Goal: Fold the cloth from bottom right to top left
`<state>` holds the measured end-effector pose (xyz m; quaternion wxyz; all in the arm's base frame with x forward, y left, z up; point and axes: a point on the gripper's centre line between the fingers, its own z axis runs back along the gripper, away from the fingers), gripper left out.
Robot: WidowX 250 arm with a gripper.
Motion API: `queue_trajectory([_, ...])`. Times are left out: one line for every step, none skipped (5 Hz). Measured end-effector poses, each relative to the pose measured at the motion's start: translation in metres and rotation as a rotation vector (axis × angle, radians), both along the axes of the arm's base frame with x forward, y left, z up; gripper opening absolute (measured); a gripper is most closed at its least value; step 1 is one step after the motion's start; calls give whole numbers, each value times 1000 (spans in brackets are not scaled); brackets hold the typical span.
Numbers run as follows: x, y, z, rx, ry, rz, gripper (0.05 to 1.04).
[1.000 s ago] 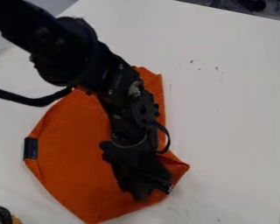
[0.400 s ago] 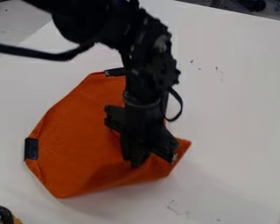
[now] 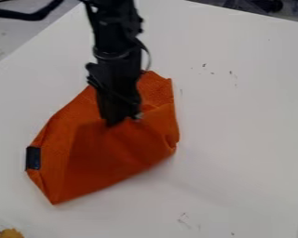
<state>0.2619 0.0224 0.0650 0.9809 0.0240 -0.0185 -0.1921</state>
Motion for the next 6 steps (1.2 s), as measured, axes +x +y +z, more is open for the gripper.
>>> queue_trajectory([23,33,-12,-42,-19,-99,62])
queue_trajectory([29,49,-36,-134,-25,-52,62])
queue_trajectory([22,40,-47,-171,-43,17,85])
queue_trajectory([19,32,-51,-157,-56,53,246])
queue_trajectory([19,32,-43,-154,-46,56,516])
queue_trajectory([26,36,-36,-101,-40,29,823])
